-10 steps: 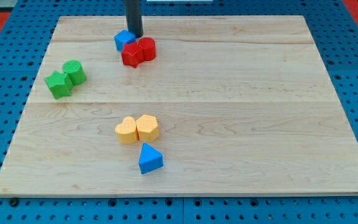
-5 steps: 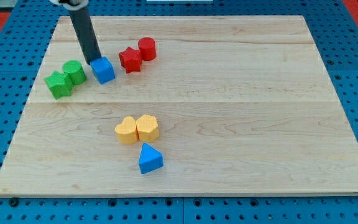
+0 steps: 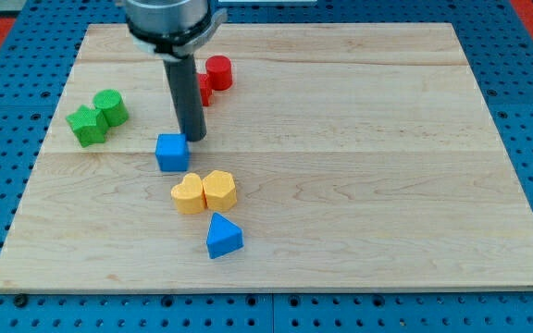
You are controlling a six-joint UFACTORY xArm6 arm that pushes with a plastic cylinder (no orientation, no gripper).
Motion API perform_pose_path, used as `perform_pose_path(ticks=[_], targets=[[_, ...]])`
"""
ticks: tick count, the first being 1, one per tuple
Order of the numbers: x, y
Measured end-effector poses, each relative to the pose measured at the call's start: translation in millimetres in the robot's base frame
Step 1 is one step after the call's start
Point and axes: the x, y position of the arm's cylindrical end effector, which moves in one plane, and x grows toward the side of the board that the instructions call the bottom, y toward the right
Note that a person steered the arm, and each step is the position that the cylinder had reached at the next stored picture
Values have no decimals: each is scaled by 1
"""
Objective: Push the blue cube into blue triangle
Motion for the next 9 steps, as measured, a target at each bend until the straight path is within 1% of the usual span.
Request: perform_pose_path(ticks=[1, 2, 3, 4, 5, 6, 8, 9], targets=[[29, -20], [21, -48], [28, -78], [56, -87], [56, -114], [67, -133], [110, -42], [121, -44]])
